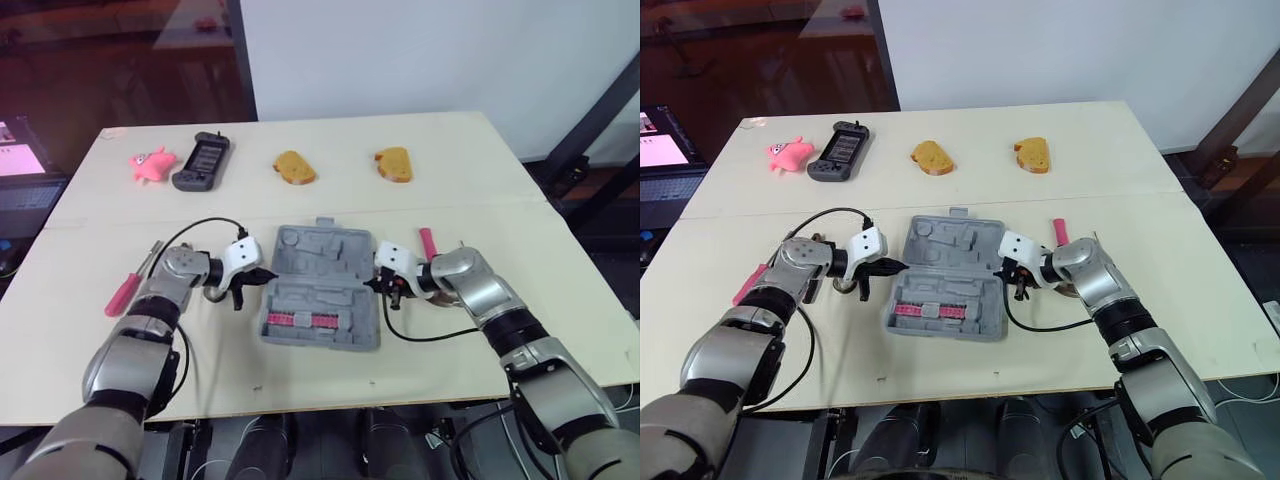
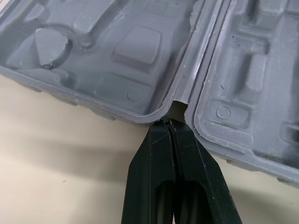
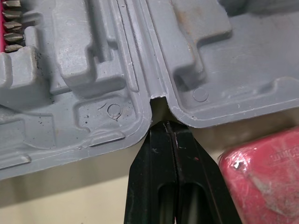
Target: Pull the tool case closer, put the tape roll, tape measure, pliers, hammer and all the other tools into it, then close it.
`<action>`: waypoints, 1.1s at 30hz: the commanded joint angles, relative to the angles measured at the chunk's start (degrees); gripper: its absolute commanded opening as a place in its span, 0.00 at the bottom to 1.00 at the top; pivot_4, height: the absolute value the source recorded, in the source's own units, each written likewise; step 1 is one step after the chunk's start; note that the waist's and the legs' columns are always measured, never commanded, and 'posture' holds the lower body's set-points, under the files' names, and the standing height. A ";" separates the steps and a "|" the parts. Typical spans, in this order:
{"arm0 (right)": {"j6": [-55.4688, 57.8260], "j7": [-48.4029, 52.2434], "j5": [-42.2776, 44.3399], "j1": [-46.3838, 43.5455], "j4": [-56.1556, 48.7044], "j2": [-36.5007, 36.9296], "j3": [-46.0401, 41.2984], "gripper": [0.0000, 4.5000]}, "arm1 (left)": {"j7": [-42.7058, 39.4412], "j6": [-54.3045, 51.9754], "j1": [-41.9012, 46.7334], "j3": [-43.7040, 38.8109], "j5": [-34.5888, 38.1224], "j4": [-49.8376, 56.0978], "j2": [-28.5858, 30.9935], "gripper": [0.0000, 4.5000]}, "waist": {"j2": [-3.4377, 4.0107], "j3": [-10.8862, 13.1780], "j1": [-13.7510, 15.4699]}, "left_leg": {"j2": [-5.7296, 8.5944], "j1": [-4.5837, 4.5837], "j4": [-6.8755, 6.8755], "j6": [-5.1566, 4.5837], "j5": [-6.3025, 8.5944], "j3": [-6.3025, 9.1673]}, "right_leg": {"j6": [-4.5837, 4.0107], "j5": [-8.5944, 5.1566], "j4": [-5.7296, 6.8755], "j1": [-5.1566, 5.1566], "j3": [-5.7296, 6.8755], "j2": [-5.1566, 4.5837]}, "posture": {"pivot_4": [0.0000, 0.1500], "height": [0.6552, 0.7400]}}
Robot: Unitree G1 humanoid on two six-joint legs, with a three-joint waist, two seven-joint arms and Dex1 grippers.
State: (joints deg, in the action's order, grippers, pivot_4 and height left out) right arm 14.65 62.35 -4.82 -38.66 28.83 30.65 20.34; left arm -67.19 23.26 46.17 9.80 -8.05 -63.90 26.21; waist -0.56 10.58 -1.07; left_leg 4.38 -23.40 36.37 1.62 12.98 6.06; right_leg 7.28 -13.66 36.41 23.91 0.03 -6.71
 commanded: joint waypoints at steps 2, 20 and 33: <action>0.55 2.18 0.31 0.45 -4.45 -0.25 0.41 0.00 | -5.12 0.01 -5.33 0.82 2.06 7.51 0.57 0.00 | 0.00 0.00 -0.06 | 0.00 0.00 -0.01 0.00 0.00 0.00 | 0.00 0.00 0.00 0.01 0.00 0.00 | 1.00 1.00; 10.30 3.94 1.15 7.17 -20.87 0.22 1.13 0.00 | -4.92 -15.25 -18.99 -0.10 7.85 33.93 4.25 0.00 | 0.01 -0.01 -0.12 | -0.06 -0.01 -0.08 0.01 -0.01 0.17 | -0.01 0.00 0.02 0.11 -0.05 0.01 | 1.00 1.00; 15.83 3.23 2.31 11.52 -27.36 0.29 0.87 0.00 | -2.10 -26.72 -26.28 -0.67 10.21 48.40 6.69 0.00 | 0.01 0.00 0.25 | -0.09 -0.02 -0.09 0.03 -0.01 0.19 | -0.02 0.00 0.01 0.11 -0.05 0.00 | 1.00 1.00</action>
State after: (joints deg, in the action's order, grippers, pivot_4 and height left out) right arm 30.60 65.02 -4.86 -27.19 5.12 32.19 20.54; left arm -69.15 -3.61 19.70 9.02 0.15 -18.84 33.29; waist -0.54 10.58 -0.82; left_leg 4.29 -23.42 36.28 1.65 12.97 6.25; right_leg 7.26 -13.66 36.41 24.02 -0.02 -6.71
